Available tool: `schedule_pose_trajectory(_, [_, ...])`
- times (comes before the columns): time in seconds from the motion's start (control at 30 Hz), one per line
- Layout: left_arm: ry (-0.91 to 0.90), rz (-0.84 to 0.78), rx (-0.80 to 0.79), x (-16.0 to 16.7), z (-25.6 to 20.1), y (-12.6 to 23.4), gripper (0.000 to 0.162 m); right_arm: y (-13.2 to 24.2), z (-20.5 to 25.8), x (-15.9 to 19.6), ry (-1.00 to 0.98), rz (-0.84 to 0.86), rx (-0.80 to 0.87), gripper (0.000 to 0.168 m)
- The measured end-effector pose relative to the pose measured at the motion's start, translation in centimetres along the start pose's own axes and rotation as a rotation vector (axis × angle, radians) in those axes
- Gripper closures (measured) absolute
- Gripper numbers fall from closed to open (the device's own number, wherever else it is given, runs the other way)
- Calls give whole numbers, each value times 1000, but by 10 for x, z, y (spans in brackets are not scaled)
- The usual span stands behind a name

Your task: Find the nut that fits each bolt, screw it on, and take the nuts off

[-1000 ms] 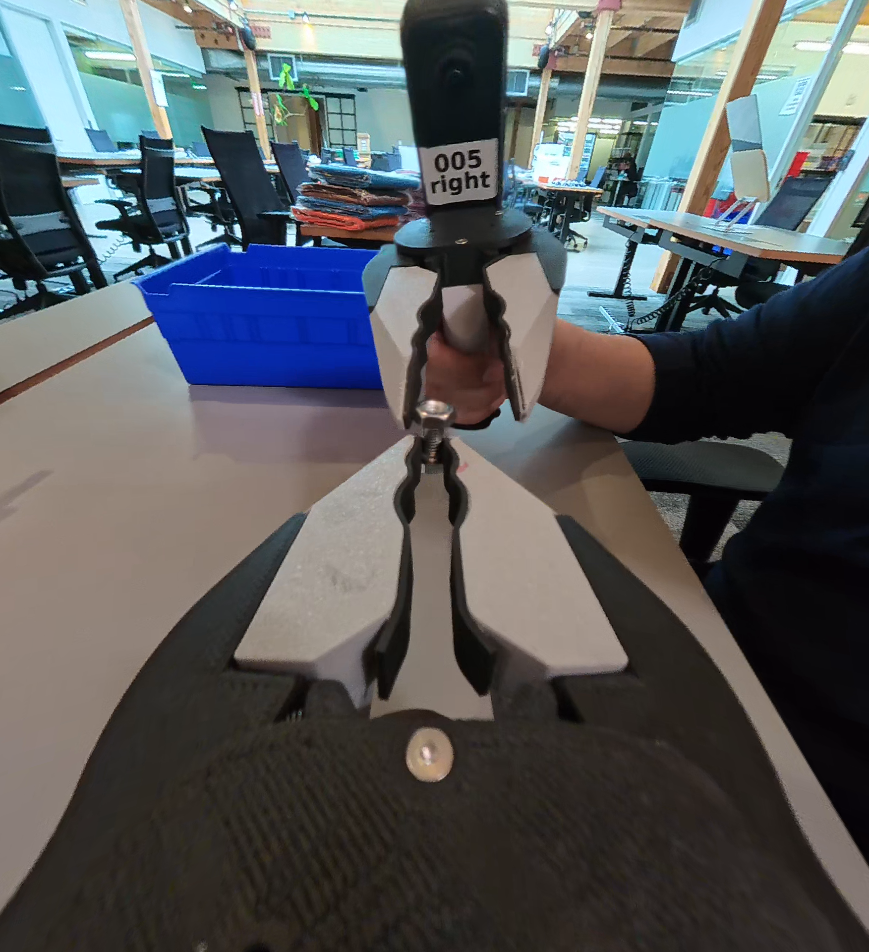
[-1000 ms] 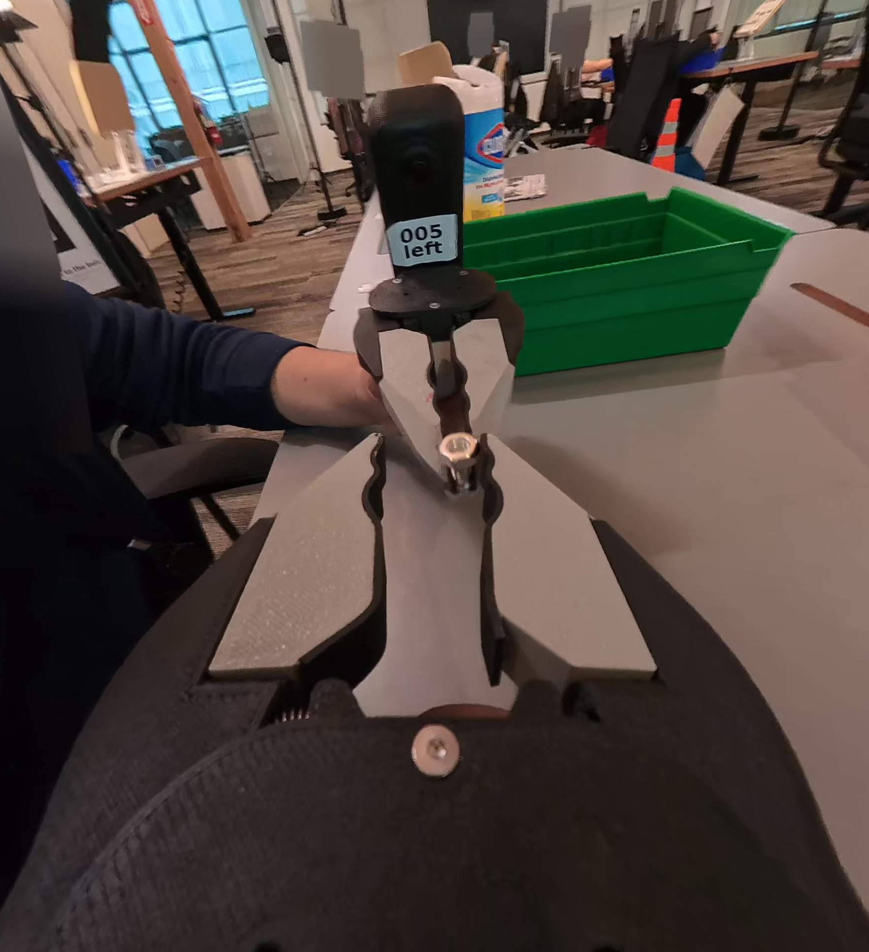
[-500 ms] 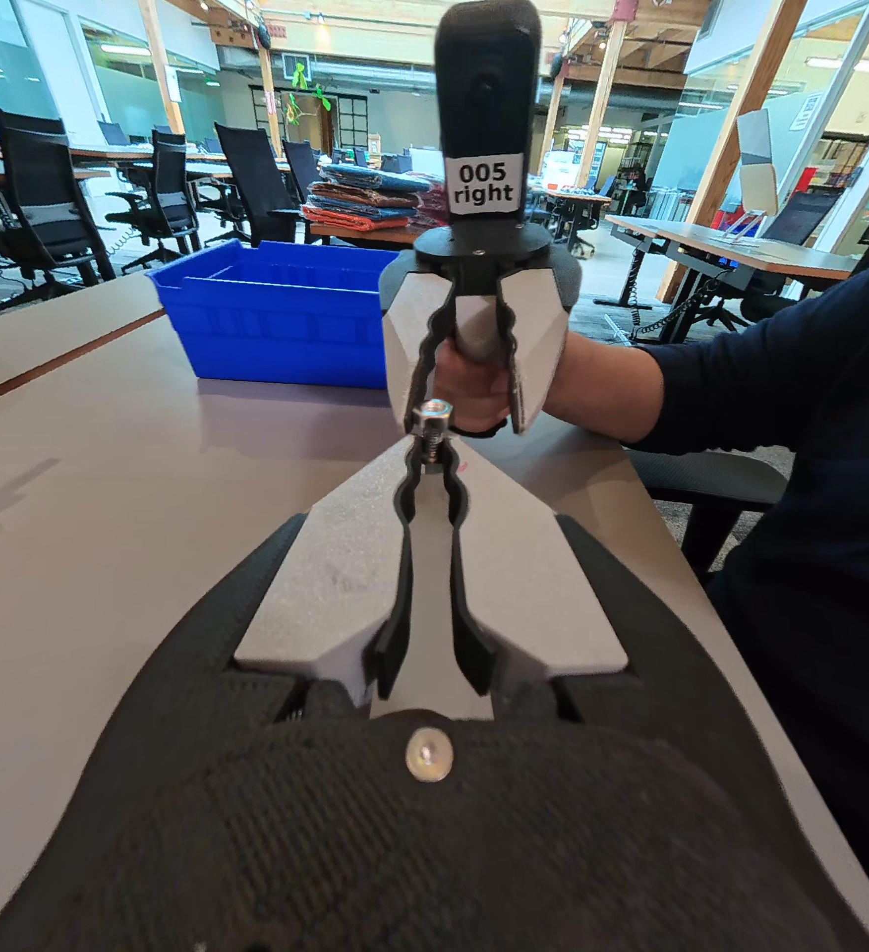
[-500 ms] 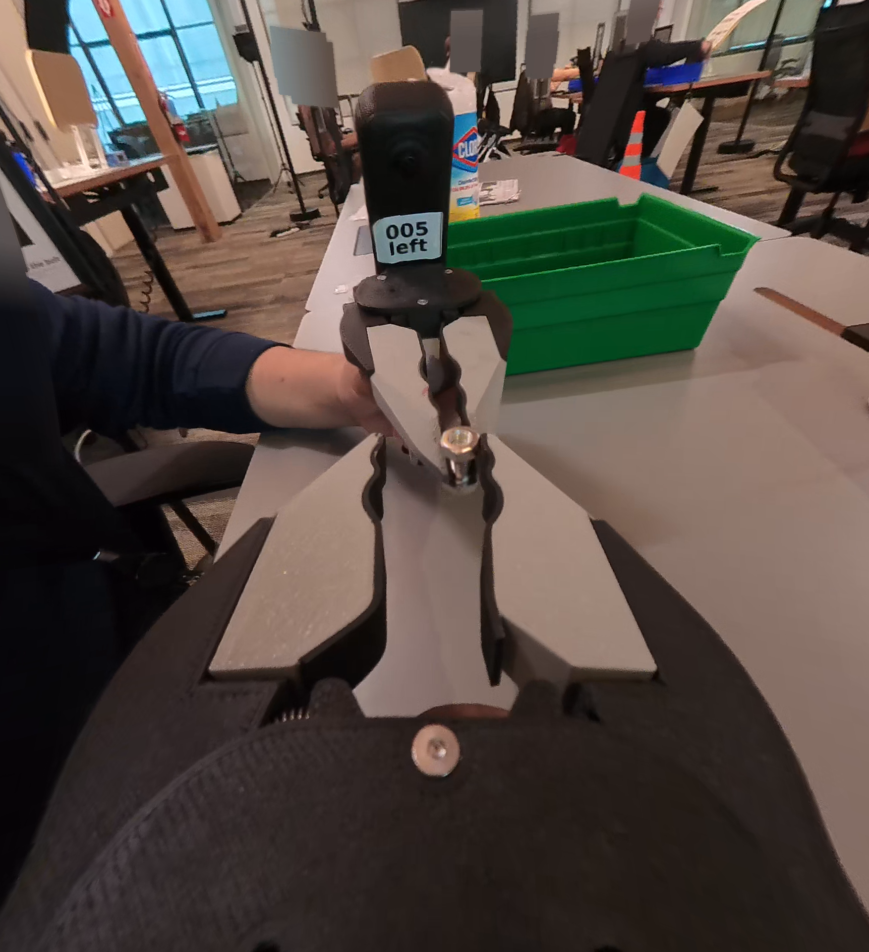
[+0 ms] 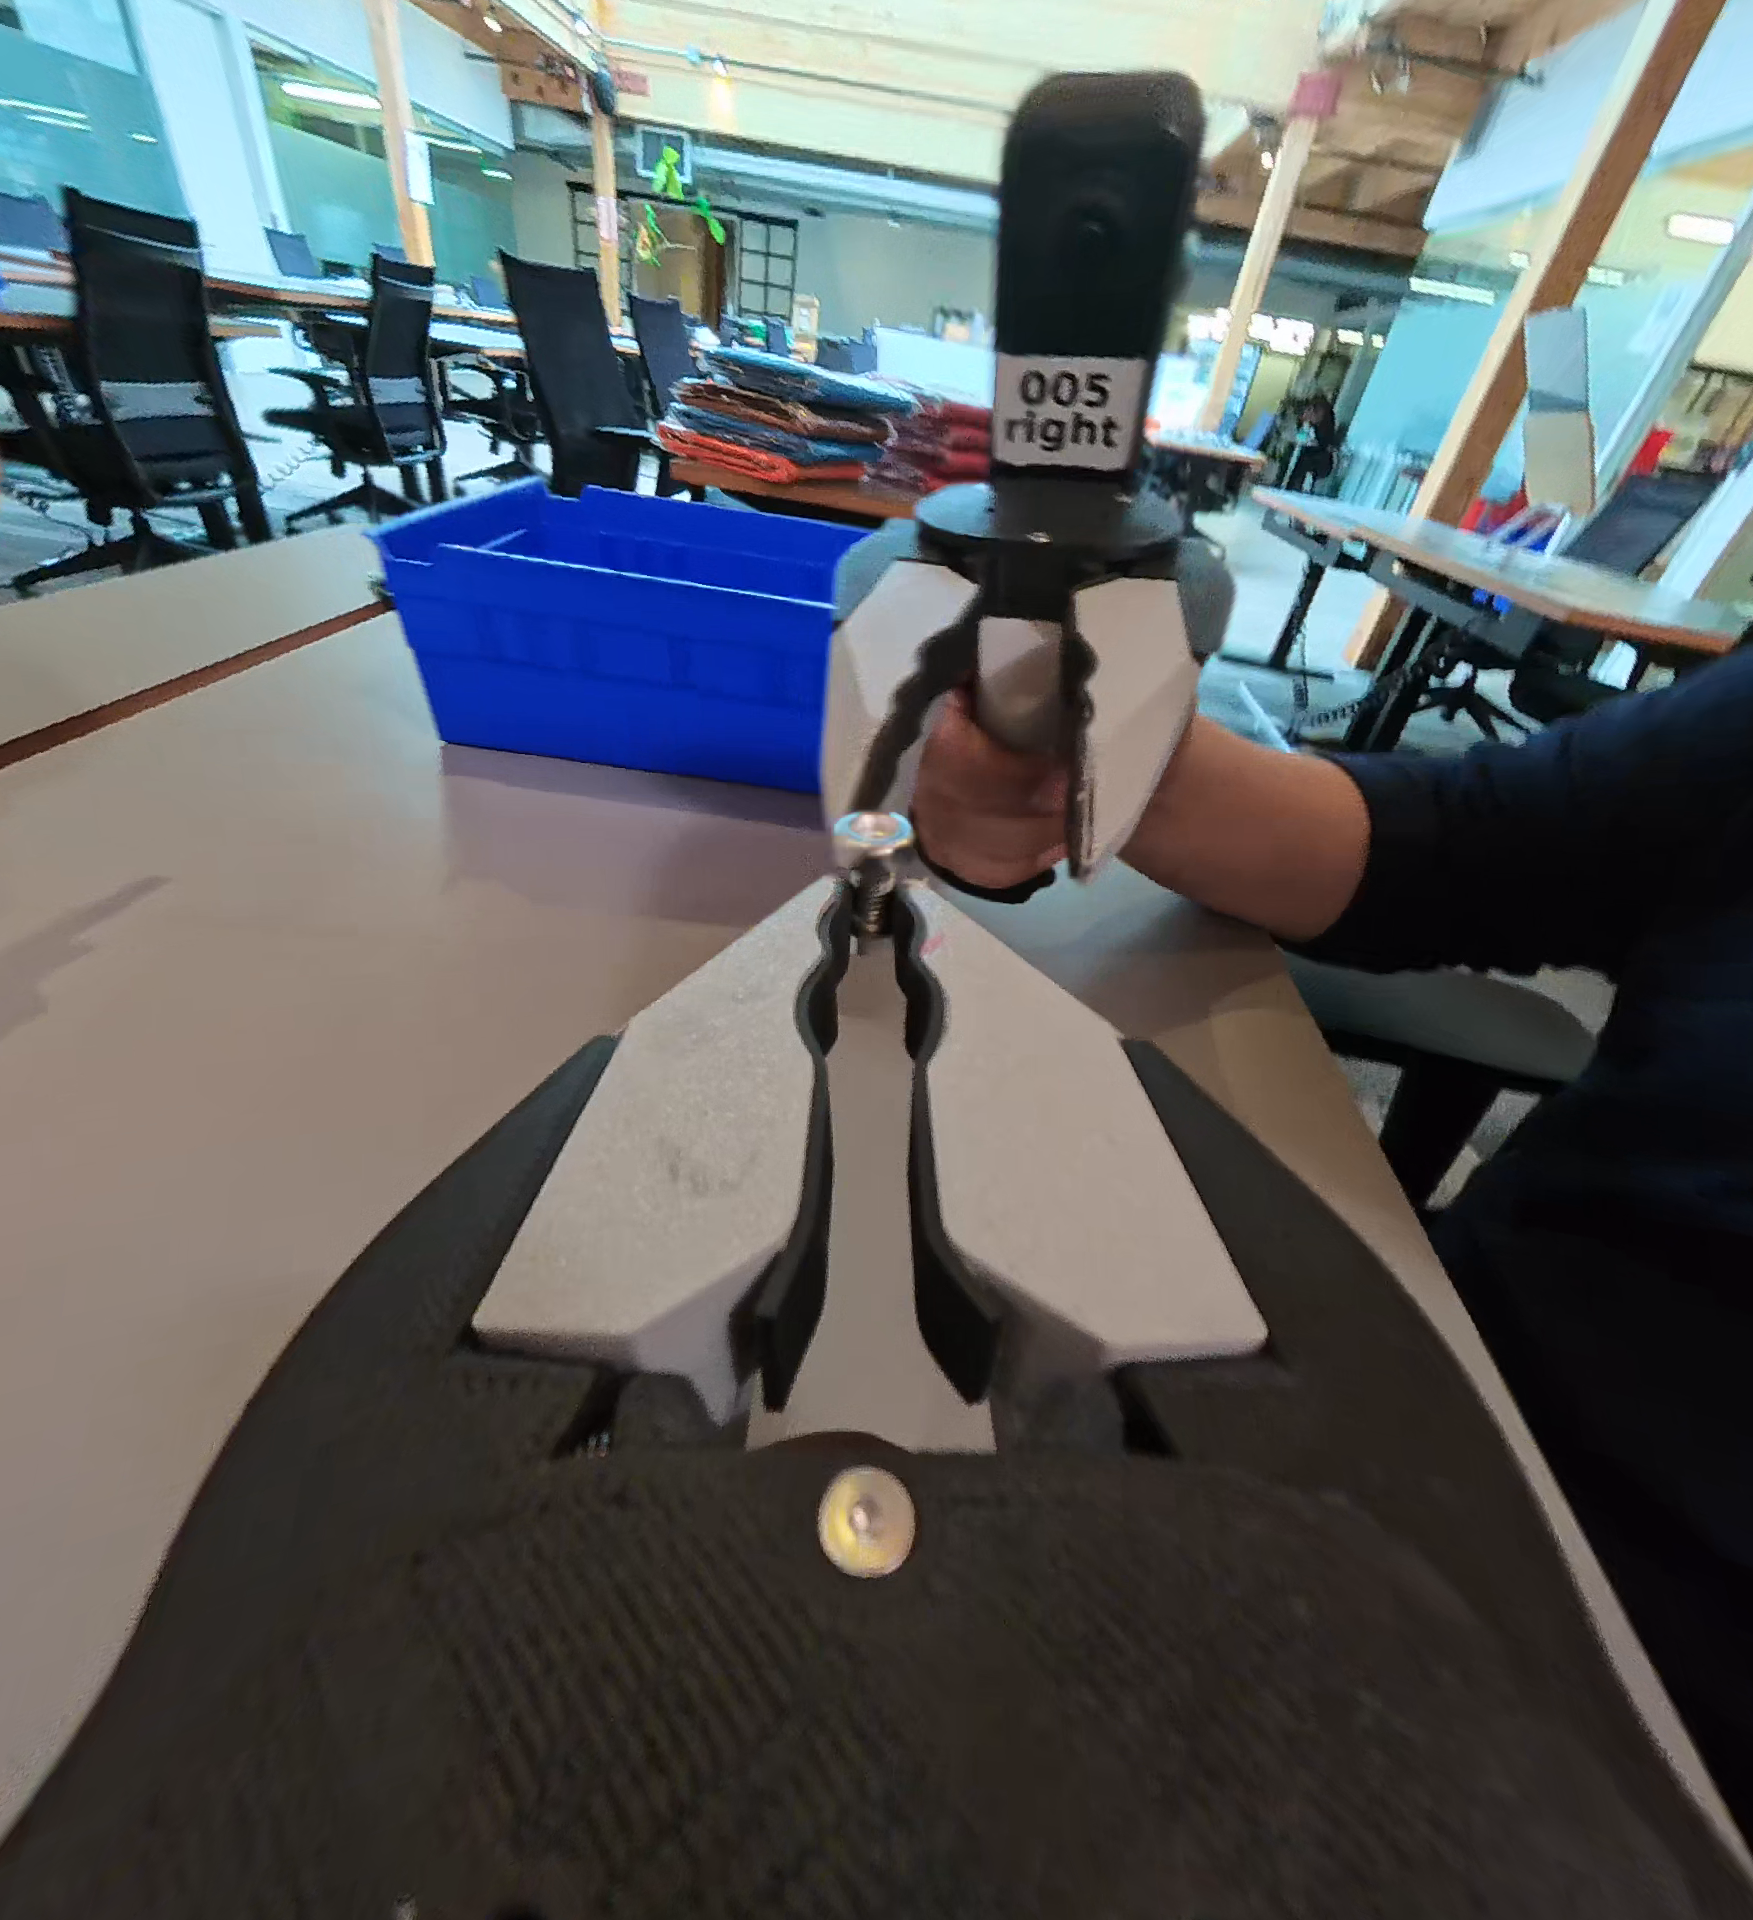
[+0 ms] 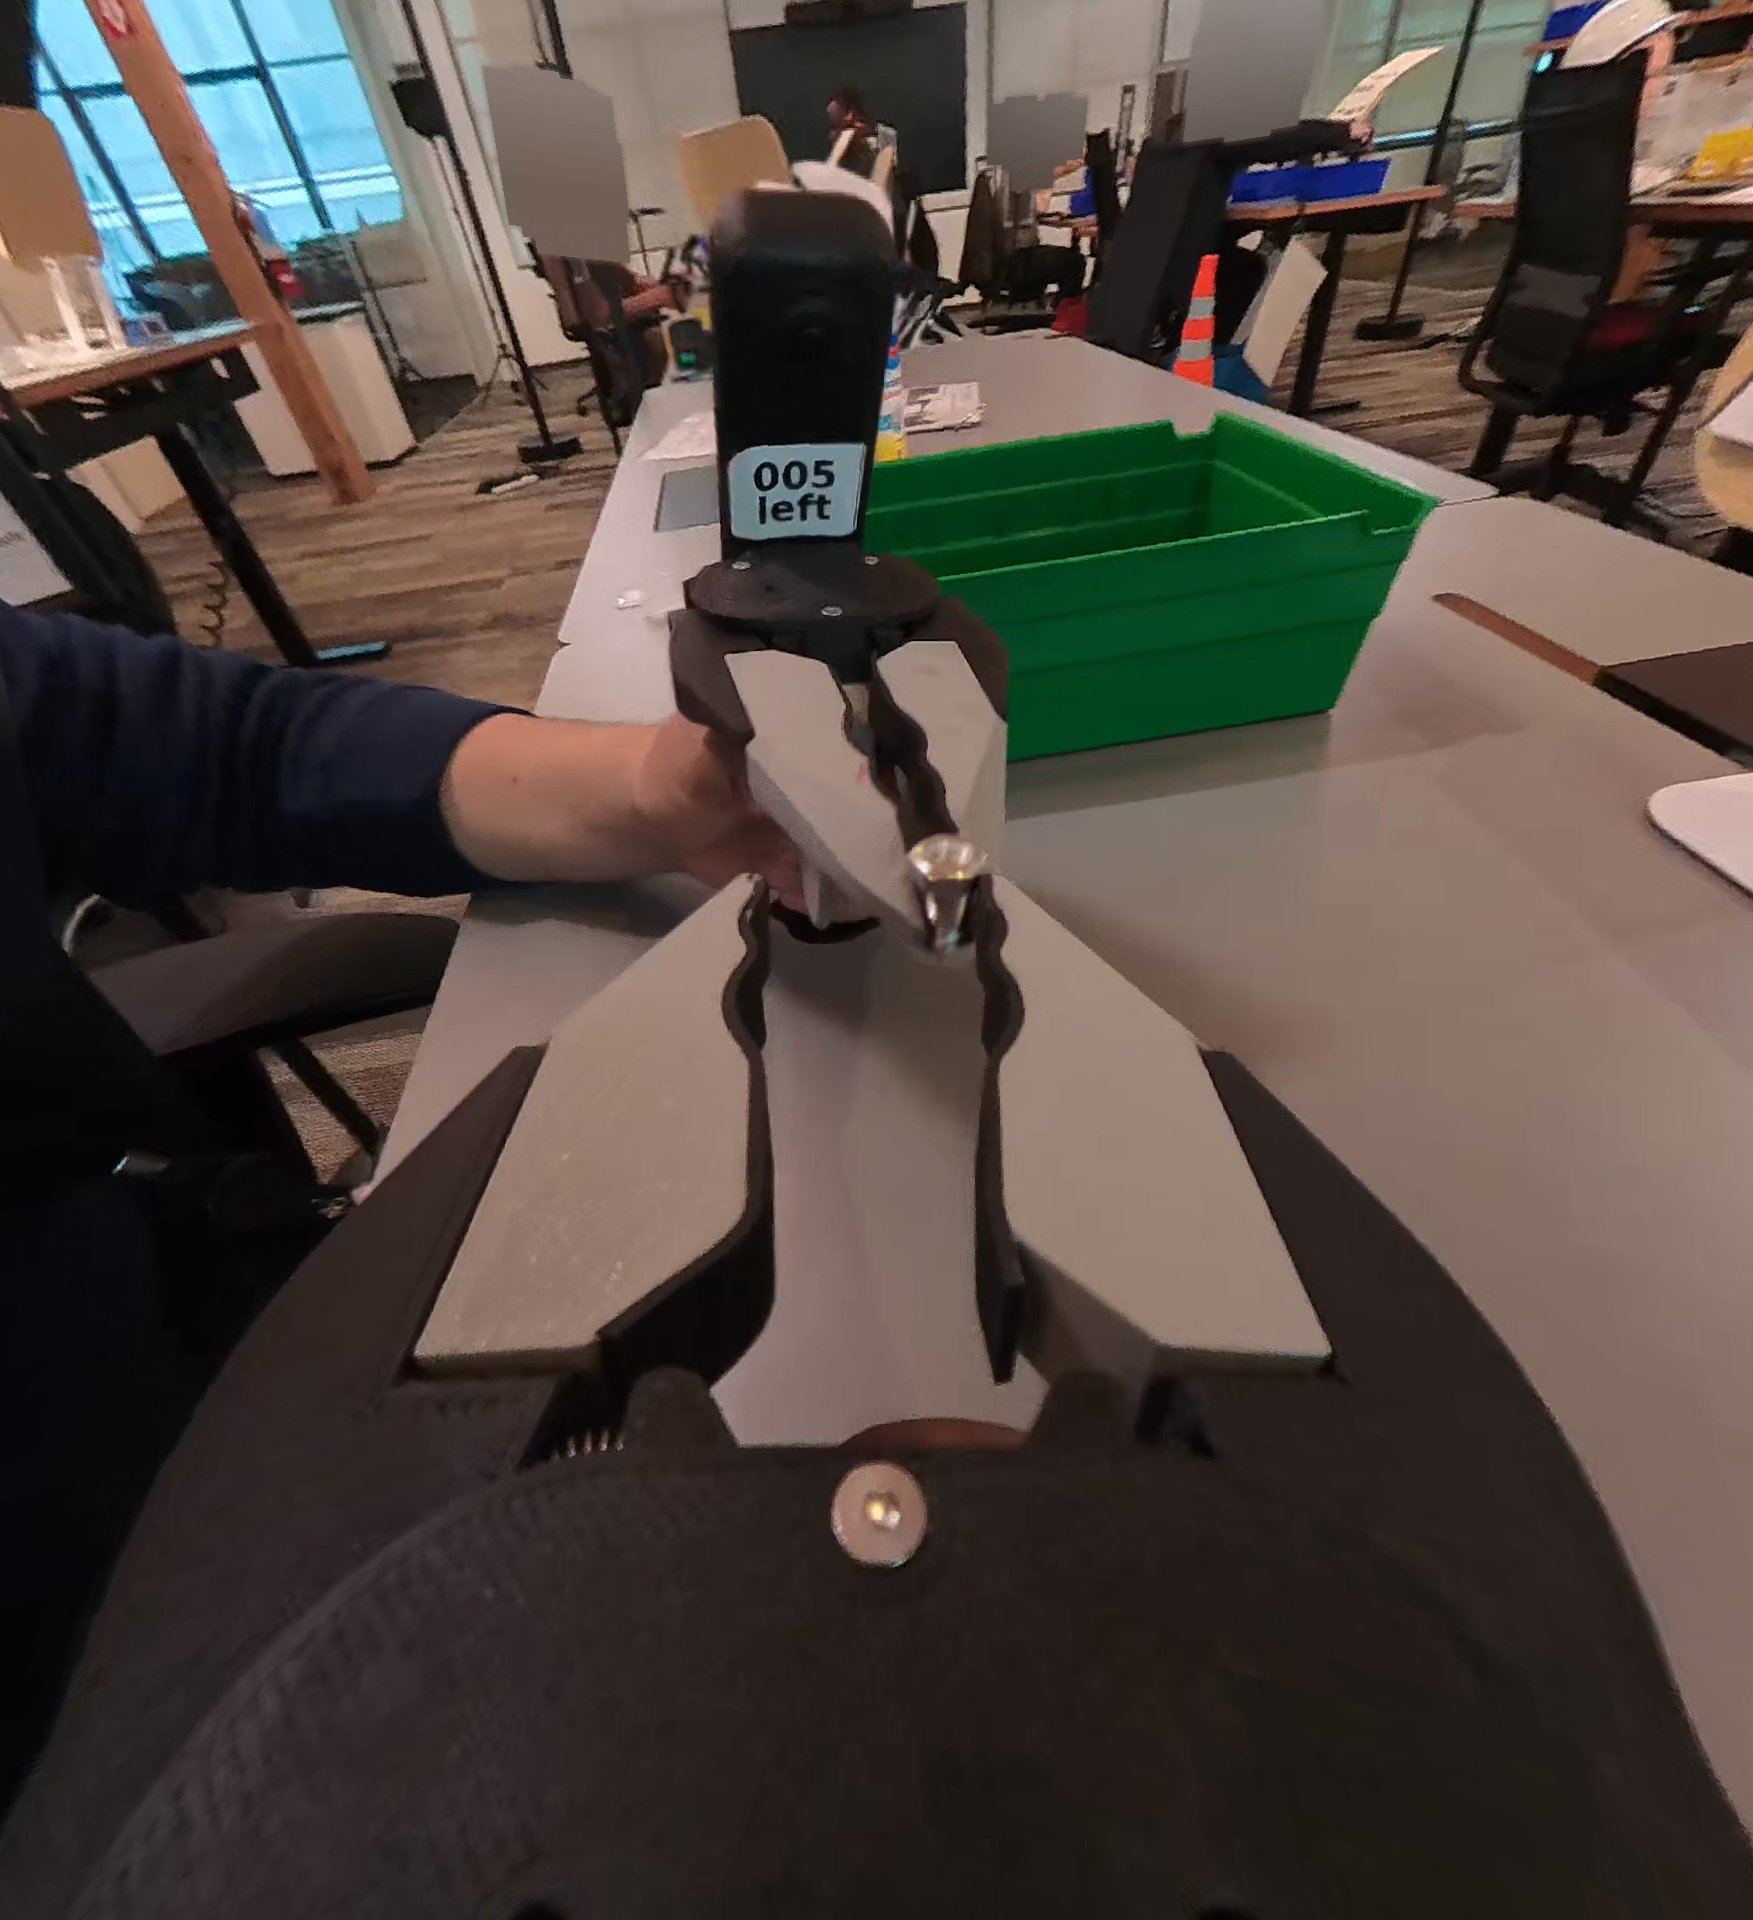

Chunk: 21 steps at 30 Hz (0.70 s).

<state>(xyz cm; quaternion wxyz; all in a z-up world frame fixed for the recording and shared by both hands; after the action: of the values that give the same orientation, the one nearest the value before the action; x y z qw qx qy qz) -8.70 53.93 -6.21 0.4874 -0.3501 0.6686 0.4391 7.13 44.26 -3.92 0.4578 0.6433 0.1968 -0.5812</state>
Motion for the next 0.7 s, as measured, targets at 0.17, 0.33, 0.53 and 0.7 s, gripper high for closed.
schedule_pose_trajectory(0.17, [48,12,-21,3,10,5,157,8,-5,-1,-52,-65,-20,138])
schedule_pose_trajectory(0.33, [-6,45,12,3,-2,-7,157,-6,-4,2,-52,-9,-10,135])
schedule_pose_trajectory(0.53, [96,-35,-23,1,17,15,157,10,-4,-1,-58,-83,-45,147])
schedule_pose_trajectory(0.7, [26,10,18,0,4,2,157,1,-12,2,-123,-62,1,131])
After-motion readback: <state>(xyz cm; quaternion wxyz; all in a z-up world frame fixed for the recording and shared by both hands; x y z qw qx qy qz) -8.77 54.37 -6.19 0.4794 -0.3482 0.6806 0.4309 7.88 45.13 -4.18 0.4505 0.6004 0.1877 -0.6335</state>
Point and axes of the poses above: each gripper's, where its closed fingertips meet, y back along the fingers, x out of its underside, z = x × y across the jaws, the point moved 10 cm from there along y, back along the fingers, and after that the axes turned 11 degrees about z, right-handed, at the moved point
